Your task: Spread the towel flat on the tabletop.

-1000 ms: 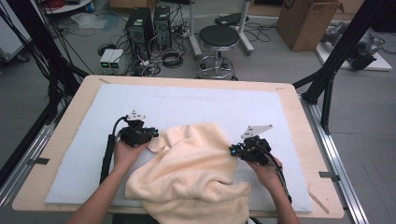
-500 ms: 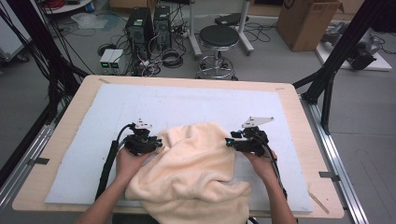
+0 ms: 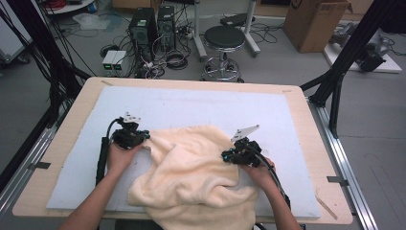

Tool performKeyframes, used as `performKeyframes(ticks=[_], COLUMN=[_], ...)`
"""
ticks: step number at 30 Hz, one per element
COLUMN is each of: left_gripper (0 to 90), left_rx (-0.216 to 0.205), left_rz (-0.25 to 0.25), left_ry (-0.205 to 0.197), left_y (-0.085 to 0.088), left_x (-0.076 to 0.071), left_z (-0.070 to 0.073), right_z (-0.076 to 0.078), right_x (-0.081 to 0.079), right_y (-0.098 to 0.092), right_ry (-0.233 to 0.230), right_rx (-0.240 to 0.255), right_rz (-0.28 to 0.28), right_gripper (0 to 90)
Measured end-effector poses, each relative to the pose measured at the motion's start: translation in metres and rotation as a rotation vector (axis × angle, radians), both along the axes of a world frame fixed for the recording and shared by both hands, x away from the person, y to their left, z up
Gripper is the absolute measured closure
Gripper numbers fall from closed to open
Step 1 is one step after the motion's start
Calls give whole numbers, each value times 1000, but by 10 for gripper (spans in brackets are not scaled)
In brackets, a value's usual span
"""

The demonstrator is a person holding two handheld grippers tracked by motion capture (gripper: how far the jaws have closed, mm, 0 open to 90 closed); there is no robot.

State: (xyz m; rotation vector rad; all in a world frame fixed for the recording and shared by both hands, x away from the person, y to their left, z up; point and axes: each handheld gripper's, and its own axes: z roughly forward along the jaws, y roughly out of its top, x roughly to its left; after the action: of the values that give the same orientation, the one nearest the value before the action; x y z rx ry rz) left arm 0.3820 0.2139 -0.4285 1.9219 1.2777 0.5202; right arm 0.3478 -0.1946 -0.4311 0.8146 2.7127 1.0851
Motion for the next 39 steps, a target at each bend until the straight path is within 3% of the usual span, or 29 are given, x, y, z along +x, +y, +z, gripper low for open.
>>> performKeyframes(ticks=[2,3,7,10,12,13,15,17,19,20,22,24,26,27,29,30,32,34,36,37,39], left_gripper=[884,815,709,595,506,490,463,487,573,601,684,721,720,715,714,721,761,747,697,671,628], left_rx=[-19,-29,-107,-98,-74,-72,-49,-24,2,5,-6,-72,-96,-101,-103,-100,-83,-79,-79,-81,-88], left_rz=[5,0,-64,-113,-125,-125,-133,-144,-139,-138,-130,-106,-93,-84,-83,-84,-81,-71,-62,-57,-56], left_ry=[19,25,-6,31,56,62,89,108,111,107,89,91,91,85,81,82,78,72,62,68,92], left_y=[5,7,4,-5,-9,-10,-11,-13,-17,-19,-23,-27,-31,-33,-33,-32,-29,-24,-20,-19,-18], left_x=[3,4,-4,-8,-9,-10,-9,-8,-7,-6,-4,0,2,3,3,3,3,2,1,2,3], left_z=[0,1,10,10,8,6,2,-1,-4,-6,-7,-10,-11,-12,-12,-12,-11,-8,-4,-4,-6], right_z=[6,11,29,29,22,17,6,-3,-5,-1,11,25,34,34,24,21,21,23,22,22,20], right_x=[0,2,19,40,52,57,64,69,69,68,63,55,49,47,51,52,53,56,62,65,70], right_y=[0,-2,-8,-10,-11,-11,-11,-9,-10,-11,-14,-18,-21,-21,-21,-21,-25,-31,-37,-40,-43], right_ry=[-7,-19,-90,-98,-57,-50,8,68,75,56,-46,-153,-218,-211,-85,-40,-27,-55,-54,-33,-48], right_rx=[38,56,105,106,106,102,124,109,104,101,66,60,46,36,70,77,117,160,155,158,164], right_rz=[-3,-16,-88,-144,-179,-189,-191,-164,-156,-166,-207,-251,-296,-297,-208,-193,-202,-233,-269,-284,-307], right_gripper=[802,767,688,624,603,600,606,706,819,832,841,840,802,748,669,663,652,645,608,603,605])
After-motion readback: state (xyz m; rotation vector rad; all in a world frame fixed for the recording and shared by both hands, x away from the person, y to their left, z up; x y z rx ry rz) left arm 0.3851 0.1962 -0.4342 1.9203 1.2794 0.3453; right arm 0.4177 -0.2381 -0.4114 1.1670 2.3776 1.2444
